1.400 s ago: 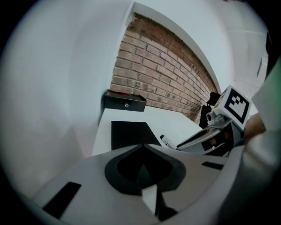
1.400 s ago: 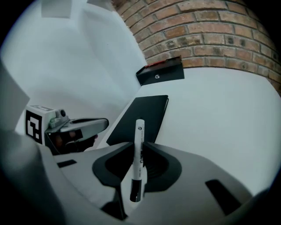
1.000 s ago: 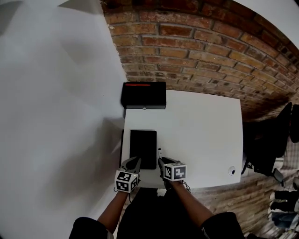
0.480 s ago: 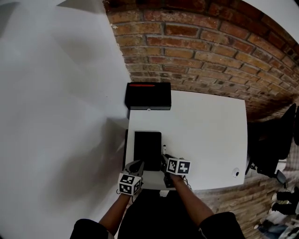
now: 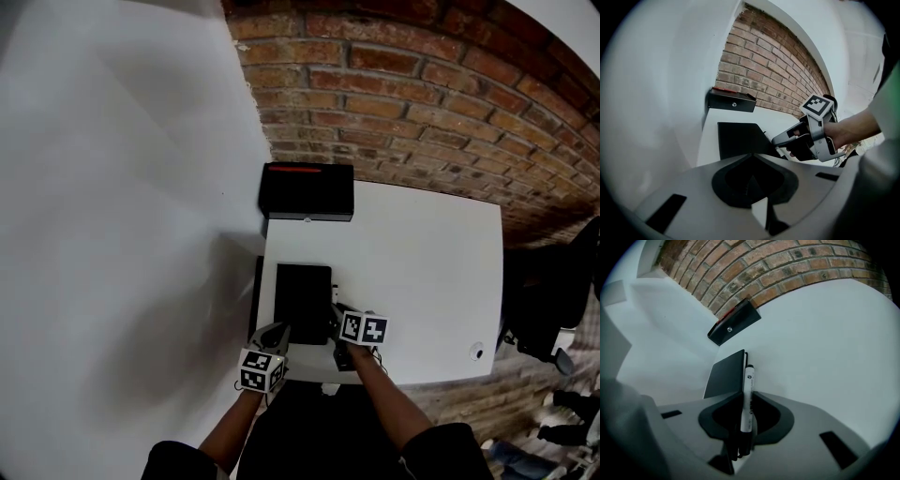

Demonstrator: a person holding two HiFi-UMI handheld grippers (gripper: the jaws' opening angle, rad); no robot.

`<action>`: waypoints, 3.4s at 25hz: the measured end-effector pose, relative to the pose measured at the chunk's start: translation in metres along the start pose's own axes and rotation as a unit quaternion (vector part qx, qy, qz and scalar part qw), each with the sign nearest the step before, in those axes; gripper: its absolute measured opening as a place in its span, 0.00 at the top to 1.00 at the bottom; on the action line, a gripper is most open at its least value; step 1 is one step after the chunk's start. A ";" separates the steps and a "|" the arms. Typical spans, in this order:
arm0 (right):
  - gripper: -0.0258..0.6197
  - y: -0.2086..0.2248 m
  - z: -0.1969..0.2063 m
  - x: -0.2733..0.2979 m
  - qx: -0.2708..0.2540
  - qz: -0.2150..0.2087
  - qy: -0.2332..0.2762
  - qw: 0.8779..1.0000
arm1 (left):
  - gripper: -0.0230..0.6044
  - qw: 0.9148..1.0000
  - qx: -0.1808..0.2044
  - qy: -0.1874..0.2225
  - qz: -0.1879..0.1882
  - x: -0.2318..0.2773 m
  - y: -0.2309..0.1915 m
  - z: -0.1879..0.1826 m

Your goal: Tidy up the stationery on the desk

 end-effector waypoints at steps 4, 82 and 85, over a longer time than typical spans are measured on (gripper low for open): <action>0.83 0.001 0.000 0.000 -0.008 -0.014 0.002 1.000 | 0.94 1.000 0.000 -0.003 0.003 0.003 -0.002 -0.001; 0.93 0.032 0.039 -0.166 -0.177 0.091 0.226 0.953 | 0.94 0.995 0.055 0.083 0.007 -0.011 0.106 -0.023; 0.92 0.034 0.053 -0.196 -0.211 0.097 0.247 0.941 | 0.94 0.993 0.060 0.102 0.001 -0.025 0.135 -0.019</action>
Point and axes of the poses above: the fingertips, and each gripper's own axes: x forward along the fingers, y to its right, z out of its underside, the point moved 7 cm from there along -x, backward along the fingers, and after that the axes turned 5 degrees about -y, right-handed, at the moved point
